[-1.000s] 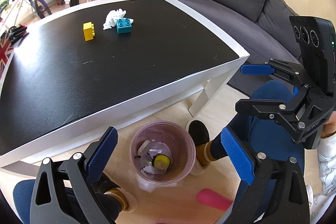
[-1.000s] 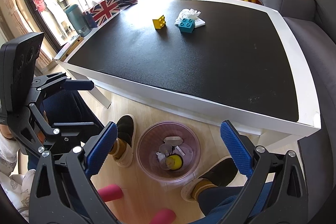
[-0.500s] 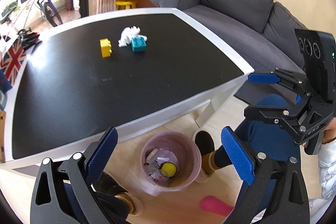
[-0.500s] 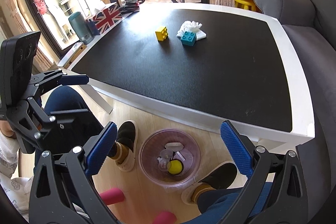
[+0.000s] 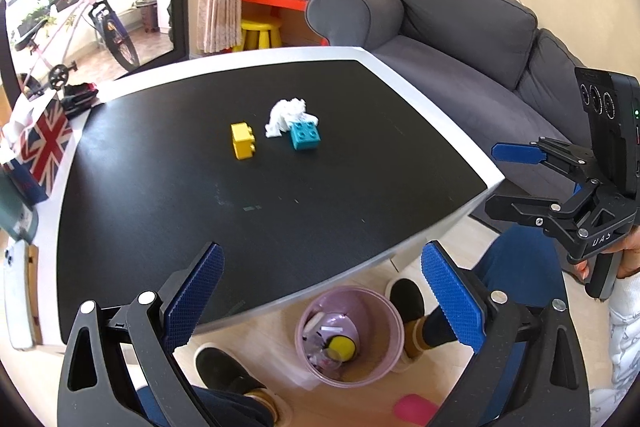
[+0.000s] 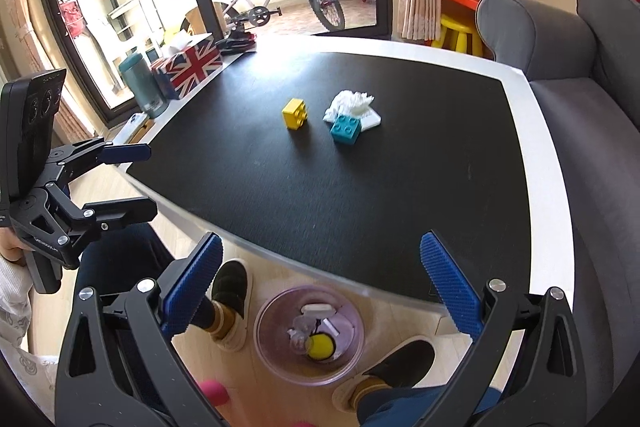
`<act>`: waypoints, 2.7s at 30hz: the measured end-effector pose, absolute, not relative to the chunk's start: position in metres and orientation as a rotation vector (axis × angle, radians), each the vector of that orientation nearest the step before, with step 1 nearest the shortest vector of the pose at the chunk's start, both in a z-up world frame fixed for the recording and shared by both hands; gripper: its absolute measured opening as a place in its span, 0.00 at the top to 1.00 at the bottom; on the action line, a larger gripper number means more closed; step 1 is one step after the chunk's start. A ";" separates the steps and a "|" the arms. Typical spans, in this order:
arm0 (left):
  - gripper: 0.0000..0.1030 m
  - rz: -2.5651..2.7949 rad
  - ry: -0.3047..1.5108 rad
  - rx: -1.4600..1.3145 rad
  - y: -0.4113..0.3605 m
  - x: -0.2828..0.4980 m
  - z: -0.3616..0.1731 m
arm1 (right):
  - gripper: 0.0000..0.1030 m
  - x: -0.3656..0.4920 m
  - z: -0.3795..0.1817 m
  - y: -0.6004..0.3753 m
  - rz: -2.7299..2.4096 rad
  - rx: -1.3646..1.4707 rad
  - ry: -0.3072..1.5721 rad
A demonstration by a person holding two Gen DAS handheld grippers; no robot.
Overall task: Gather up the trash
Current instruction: 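Raise both empty grippers from the bin back over the table, then reach the right gripper to the teal Lego brick and grasp it, then grasp the yellow Lego brick with the left gripper while the right gripper lifts the teal brick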
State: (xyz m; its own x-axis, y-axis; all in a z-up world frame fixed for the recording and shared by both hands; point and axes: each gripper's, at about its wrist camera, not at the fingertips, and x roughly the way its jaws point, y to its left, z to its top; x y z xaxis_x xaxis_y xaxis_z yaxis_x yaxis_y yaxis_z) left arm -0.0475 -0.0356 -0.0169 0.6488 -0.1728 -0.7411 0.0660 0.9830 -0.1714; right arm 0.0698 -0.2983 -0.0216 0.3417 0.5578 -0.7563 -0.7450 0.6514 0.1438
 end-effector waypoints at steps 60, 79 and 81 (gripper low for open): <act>0.07 -0.086 0.908 -0.220 0.042 0.051 -0.065 | 0.63 0.222 -0.121 -0.141 0.723 -0.281 1.102; 0.07 -0.087 0.897 -0.189 0.027 0.076 -0.060 | 0.67 0.212 -0.091 -0.170 0.763 -0.237 1.024; 0.07 -0.086 0.899 -0.189 0.026 0.081 -0.060 | 0.67 0.211 -0.088 -0.174 0.766 -0.233 1.018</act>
